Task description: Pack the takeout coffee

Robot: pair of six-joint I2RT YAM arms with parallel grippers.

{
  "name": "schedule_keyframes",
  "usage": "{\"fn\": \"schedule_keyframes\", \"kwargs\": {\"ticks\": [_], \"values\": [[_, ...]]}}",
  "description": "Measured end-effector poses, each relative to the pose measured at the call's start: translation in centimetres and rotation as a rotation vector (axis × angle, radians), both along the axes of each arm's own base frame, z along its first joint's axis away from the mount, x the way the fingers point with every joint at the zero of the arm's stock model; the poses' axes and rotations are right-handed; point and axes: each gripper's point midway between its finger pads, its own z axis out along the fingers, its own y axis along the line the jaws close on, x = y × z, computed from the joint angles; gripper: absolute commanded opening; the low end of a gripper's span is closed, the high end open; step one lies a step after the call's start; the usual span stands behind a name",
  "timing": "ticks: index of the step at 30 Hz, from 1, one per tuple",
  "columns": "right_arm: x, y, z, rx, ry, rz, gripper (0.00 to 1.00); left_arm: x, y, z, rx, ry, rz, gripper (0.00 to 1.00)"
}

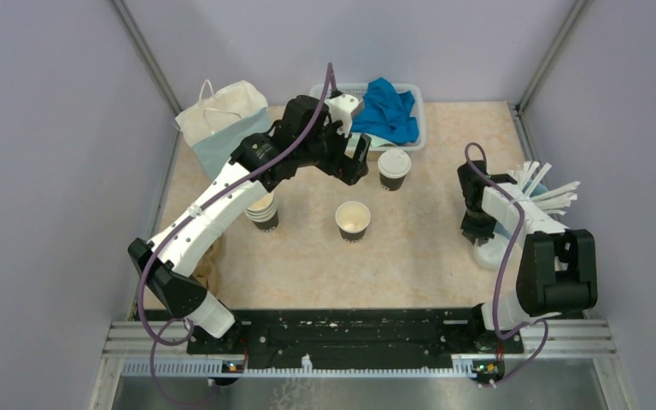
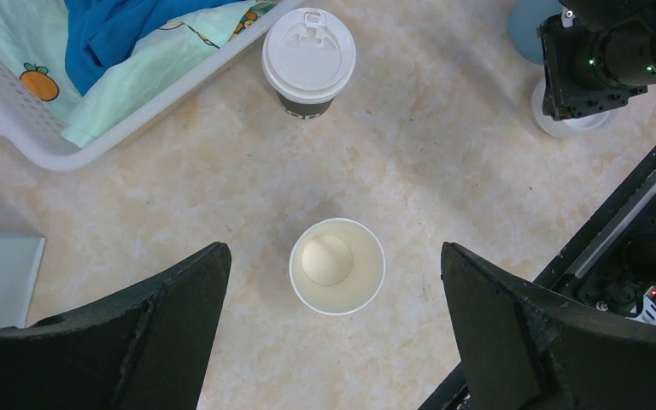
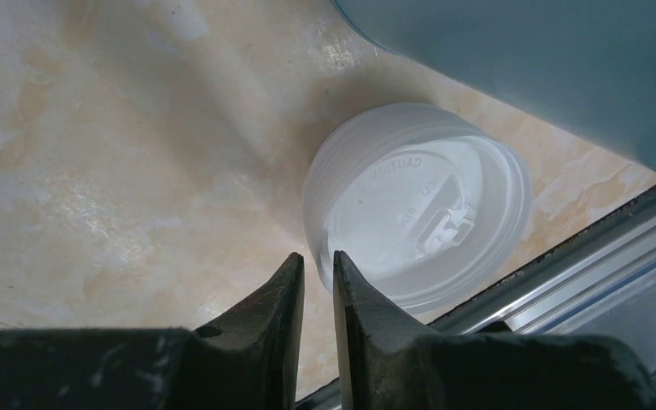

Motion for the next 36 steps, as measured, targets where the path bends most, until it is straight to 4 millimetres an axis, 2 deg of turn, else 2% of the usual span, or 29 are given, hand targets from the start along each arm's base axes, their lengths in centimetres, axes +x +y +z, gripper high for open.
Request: {"fn": "schedule_keyframes", "kwargs": {"ticks": [4,15,25,36], "values": [[0.5,0.0,0.3,0.003,-0.018,-0.001,0.17,-0.1,-0.1,0.0,-0.002,0.001,-0.004,0.99],[0.7,0.0,0.3,0.006,-0.026,0.004,0.00,-0.1,-0.1,0.0,-0.004,0.003,-0.007,0.99],[0.8,0.0,0.3,0.005,-0.027,0.009,0.00,-0.1,-0.1,0.0,-0.006,0.005,-0.010,0.99],[0.5,0.3,1.7,0.034,-0.070,0.019,0.00,-0.1,-0.2,-0.1,-0.006,0.011,-0.014,0.99]]}}
